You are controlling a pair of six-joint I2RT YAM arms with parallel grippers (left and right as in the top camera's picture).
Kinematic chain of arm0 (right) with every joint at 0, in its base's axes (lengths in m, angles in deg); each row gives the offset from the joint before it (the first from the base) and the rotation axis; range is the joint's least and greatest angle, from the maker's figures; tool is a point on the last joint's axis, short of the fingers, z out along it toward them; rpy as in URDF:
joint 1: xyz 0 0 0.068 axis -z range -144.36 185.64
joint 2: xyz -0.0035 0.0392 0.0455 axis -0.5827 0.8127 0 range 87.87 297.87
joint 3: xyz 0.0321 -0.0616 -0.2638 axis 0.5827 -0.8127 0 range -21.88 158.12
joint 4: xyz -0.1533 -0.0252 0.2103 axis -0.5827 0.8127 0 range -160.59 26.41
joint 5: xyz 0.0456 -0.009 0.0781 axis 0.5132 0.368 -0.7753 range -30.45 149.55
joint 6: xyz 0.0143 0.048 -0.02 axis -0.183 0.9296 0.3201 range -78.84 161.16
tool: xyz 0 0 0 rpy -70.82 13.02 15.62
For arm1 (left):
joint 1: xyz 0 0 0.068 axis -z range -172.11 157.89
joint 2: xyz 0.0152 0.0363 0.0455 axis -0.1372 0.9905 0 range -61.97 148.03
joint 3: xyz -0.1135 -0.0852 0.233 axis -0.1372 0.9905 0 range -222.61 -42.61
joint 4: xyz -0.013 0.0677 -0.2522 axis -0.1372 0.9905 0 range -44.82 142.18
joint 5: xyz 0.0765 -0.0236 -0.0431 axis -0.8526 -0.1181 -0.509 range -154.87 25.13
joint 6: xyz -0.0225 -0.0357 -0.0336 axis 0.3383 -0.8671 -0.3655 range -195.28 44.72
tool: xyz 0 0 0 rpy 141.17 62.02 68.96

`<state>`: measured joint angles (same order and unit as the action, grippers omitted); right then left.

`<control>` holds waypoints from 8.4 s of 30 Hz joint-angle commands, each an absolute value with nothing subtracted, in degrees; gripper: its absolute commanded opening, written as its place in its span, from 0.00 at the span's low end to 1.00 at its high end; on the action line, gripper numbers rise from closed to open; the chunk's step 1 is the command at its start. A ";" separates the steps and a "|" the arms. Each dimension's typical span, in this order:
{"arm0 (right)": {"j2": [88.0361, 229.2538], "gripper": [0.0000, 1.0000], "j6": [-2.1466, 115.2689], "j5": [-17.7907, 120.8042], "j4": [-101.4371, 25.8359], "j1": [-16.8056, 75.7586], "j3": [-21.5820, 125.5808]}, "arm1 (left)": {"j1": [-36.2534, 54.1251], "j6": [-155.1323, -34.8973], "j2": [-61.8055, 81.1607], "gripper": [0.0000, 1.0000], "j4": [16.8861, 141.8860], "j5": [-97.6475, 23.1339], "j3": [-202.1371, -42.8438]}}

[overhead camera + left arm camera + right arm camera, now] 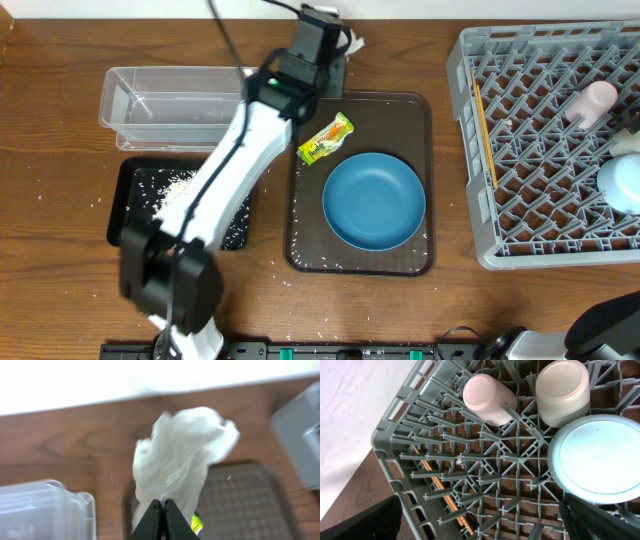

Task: Sort waste into correct bins and load items into the dishwasher rack
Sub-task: 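Carry the tissue left and drop it into the clear bin, then grasp the green snack wrapper on the brown tray with the left gripper, then carry the wrapper into the clear bin and release it, then reach the right gripper to the blue bowl on the brown tray, then grasp the blue bowl rim with the right gripper and lift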

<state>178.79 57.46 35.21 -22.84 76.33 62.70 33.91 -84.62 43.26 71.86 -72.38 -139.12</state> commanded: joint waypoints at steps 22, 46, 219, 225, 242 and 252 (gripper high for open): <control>178.96 0.99 56.95 35.41 -22.80 76.61 62.81 | 6.46 -131.22 42.89 0.07 90.19 -73.47 -139.54; 178.96 0.99 56.95 35.41 -22.80 76.61 62.81 | 16.51 -69.67 43.20 0.65 83.57 -32.80 -139.19; 196.23 0.77 61.26 61.38 -24.02 -4.33 62.70 | -17.81 -130.22 35.87 0.95 103.42 -78.00 -138.47; 196.23 0.80 64.47 57.55 -22.58 -8.46 62.70 | -17.81 -130.22 35.87 0.95 103.42 -78.00 -138.47; 203.75 0.76 65.37 69.27 -15.76 -18.44 62.70 | -17.81 -130.22 35.87 0.95 103.42 -77.98 -138.47; 206.17 0.44 65.35 70.60 -15.47 -17.79 63.68 | -17.81 -130.22 35.87 0.95 103.42 -77.98 -138.47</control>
<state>206.26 64.82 69.07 -15.67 -18.23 62.55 -17.72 -130.72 35.44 103.26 -77.28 -138.53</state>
